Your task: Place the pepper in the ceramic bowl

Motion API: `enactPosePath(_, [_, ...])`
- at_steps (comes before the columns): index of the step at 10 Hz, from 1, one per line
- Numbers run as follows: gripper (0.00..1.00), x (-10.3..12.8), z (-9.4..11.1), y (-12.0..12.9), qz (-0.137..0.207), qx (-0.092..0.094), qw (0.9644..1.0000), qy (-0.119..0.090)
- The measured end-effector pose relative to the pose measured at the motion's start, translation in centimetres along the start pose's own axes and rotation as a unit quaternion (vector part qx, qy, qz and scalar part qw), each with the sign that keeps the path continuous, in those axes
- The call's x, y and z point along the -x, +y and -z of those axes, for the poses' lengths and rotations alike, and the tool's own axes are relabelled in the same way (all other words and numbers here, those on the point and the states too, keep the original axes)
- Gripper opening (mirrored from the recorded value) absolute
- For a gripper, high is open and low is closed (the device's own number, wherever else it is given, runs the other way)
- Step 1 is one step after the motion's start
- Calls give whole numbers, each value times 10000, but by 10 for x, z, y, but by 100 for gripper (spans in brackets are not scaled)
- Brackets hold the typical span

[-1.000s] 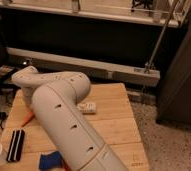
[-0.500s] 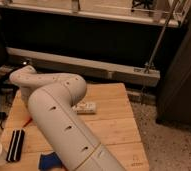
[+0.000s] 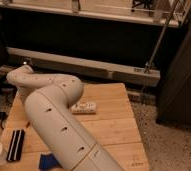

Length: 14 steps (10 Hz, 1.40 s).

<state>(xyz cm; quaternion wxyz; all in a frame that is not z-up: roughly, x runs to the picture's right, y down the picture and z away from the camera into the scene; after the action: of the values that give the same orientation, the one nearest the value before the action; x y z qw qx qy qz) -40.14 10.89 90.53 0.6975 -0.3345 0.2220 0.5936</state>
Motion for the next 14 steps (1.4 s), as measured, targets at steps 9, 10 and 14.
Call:
enactPosePath(9, [1, -75, 131, -37, 1962, 701, 9759, -653])
enactPosePath(10, [1, -94, 139, -49, 2048, 753, 9740, -613])
enactPosePath(14, [1, -162, 155, -97, 2349, 889, 9634, -934])
